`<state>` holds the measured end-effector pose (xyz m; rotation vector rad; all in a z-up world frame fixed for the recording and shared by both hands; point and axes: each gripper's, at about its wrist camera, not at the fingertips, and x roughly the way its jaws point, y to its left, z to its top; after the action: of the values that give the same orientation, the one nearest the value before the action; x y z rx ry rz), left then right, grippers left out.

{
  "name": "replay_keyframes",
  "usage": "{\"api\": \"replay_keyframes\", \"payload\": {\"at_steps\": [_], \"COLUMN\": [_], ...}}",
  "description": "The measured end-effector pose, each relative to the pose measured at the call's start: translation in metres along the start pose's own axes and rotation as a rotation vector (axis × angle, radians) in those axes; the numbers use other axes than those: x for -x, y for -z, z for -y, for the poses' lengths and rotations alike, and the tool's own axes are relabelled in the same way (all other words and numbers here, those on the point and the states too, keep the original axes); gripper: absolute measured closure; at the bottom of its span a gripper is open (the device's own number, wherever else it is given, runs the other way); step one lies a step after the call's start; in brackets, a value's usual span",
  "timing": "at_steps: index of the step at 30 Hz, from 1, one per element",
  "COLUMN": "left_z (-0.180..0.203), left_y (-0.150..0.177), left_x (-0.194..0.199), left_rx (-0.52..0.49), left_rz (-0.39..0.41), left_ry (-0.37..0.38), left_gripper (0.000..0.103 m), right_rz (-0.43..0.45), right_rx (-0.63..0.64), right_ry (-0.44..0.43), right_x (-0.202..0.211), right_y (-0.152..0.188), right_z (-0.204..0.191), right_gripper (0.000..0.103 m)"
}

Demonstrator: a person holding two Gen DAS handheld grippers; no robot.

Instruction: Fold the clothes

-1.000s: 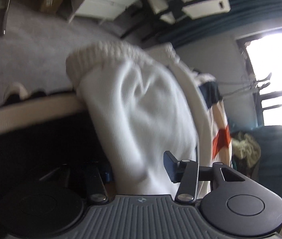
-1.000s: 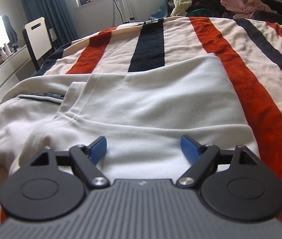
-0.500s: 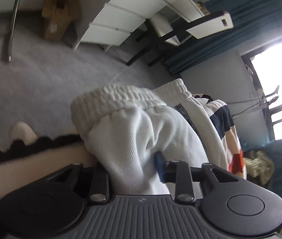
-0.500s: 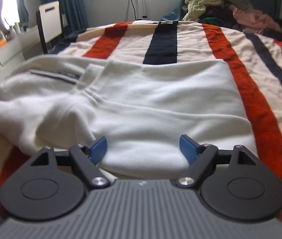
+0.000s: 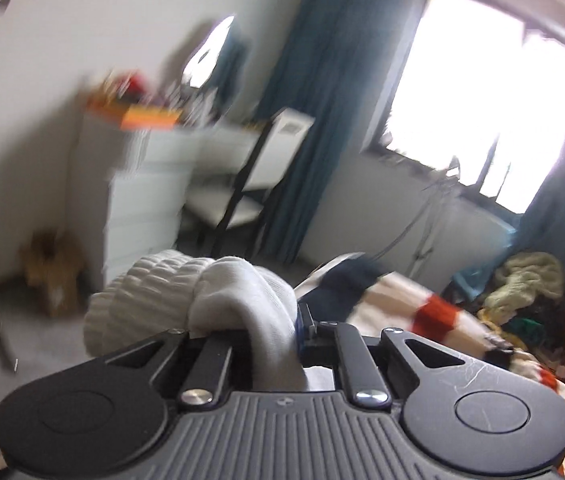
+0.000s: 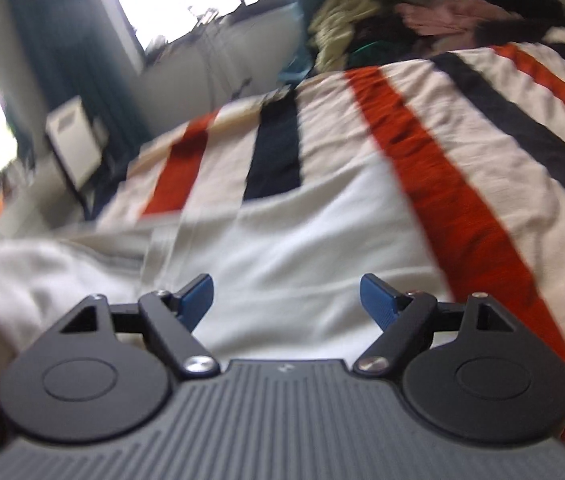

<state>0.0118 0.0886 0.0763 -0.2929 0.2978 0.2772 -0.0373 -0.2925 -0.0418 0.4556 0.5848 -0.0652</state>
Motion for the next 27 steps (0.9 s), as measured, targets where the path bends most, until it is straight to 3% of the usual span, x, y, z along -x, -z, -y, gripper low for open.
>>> {"api": "replay_keyframes", "payload": {"at_steps": [4,7,11,15,21,24,27], "left_z": [0.086,0.152,0.222,0.275,0.315,0.312,0.297], "left_y": [0.006,0.035,0.099,0.172,0.254,0.263,0.253], "left_x": [0.037,0.048,0.052,0.049,0.018,-0.001,-0.01], "left_rx": [-0.118,-0.227,-0.36,-0.475,-0.608,-0.661,-0.638], "left_rz": [0.128,0.212,0.25,0.199,-0.045,-0.088,-0.171], "left_ry": [0.066,0.12,0.178,0.259,0.346,0.391,0.471], "left_gripper": [0.092,0.093,0.093,0.093,0.093,0.089,0.077], "right_rz": [0.07,0.113,0.134,0.11,0.104,0.094,0.07], "right_rx": [-0.154,-0.258,-0.387,-0.494,-0.541,-0.557,-0.558], "right_ry": [-0.025,-0.033,-0.04,-0.066,-0.089,-0.093,-0.105], "right_x": [0.018,0.025,0.027,0.017,0.013,0.01,0.005], "right_y": [-0.018,-0.026,-0.029,-0.027,-0.027,-0.026,-0.024], "right_z": [0.039,0.067,0.1,0.12,0.131,0.136,0.136], "right_gripper": [0.021,0.02,0.019,0.019,0.019,0.019,0.019]}}
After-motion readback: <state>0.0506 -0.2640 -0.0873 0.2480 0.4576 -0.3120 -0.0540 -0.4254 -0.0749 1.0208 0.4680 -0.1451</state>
